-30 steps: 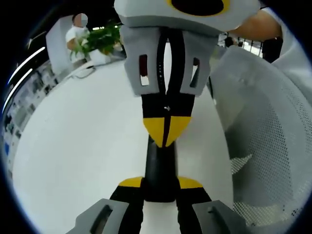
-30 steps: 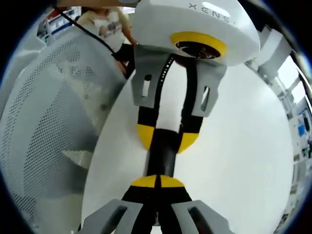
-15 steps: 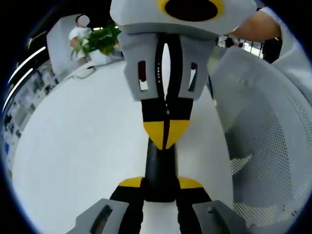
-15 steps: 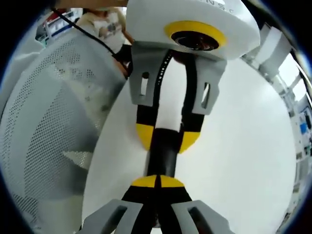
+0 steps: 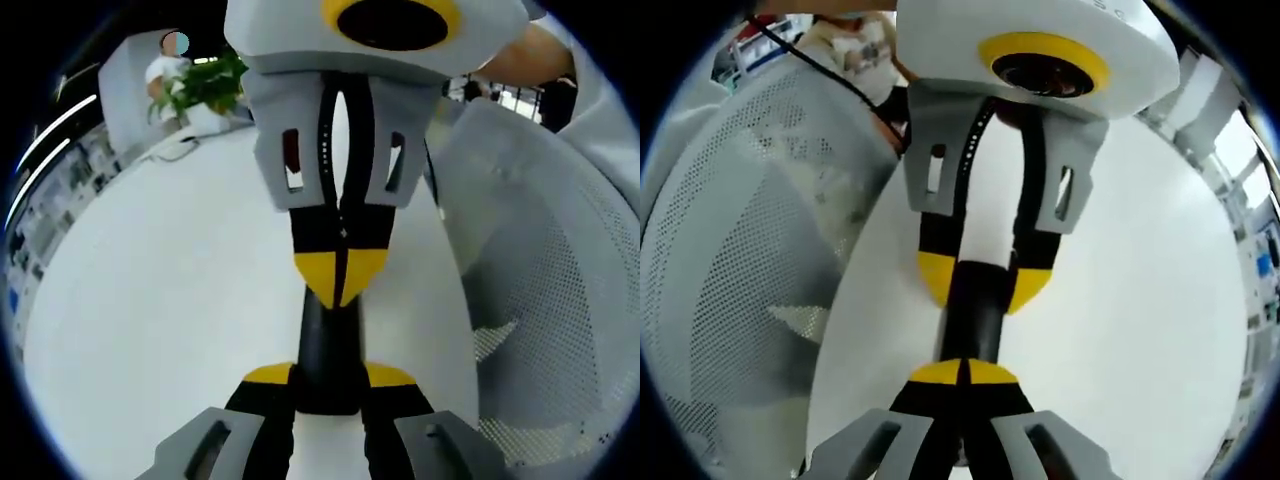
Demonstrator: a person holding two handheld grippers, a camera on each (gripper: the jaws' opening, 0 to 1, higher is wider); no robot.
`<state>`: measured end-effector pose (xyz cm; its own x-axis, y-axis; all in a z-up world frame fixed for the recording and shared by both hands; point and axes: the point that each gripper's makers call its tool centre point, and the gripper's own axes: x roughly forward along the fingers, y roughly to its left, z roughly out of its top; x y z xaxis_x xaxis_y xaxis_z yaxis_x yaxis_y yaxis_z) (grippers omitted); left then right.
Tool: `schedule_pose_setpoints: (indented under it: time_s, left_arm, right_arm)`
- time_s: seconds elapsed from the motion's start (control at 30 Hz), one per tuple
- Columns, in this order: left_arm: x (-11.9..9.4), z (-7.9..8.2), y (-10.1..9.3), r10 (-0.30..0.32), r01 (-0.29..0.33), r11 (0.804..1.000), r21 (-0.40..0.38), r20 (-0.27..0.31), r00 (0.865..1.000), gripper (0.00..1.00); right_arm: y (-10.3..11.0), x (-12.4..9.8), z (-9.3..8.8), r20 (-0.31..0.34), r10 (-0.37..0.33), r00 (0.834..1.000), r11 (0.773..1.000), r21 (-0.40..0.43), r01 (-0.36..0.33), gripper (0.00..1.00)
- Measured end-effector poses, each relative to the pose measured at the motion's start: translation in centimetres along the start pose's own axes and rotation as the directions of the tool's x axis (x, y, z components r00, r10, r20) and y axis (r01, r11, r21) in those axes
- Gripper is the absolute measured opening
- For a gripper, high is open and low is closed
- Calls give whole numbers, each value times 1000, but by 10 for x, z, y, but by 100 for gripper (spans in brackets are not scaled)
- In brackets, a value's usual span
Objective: Press the specified remote control buttons in sequence, fully releasing each button before pressing the next.
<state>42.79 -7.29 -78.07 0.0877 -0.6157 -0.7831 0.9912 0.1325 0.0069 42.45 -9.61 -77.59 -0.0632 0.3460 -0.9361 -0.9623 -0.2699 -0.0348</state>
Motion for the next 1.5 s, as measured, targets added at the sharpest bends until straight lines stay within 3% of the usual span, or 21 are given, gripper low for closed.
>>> schedule_pose_setpoints:
  time_s: [0.47, 0.63, 0.97, 1.5]
  left_arm:
    - [0, 0, 0, 1, -1, 1000, 3, -8, 1000, 24]
    - [0, 0, 0, -1, 1, 1000, 5, -15, 1000, 24]
    - [0, -1, 0, 0, 0, 1000, 2, -18, 1000, 24]
    - [0, -1, 0, 4, -4, 1000, 1, -21, 1000, 24]
  right_arm:
    - [0, -1, 1, 36, -14, 999, 998, 57, 12, 0]
    - [2, -2, 3, 17, -22, 1000, 1000, -7, 22, 0]
    - [0, -20, 19, 57, -50, 997, 998, -21, 52, 0]
    - [-4, -38, 22, 60, -98, 993, 994, -36, 100, 0]
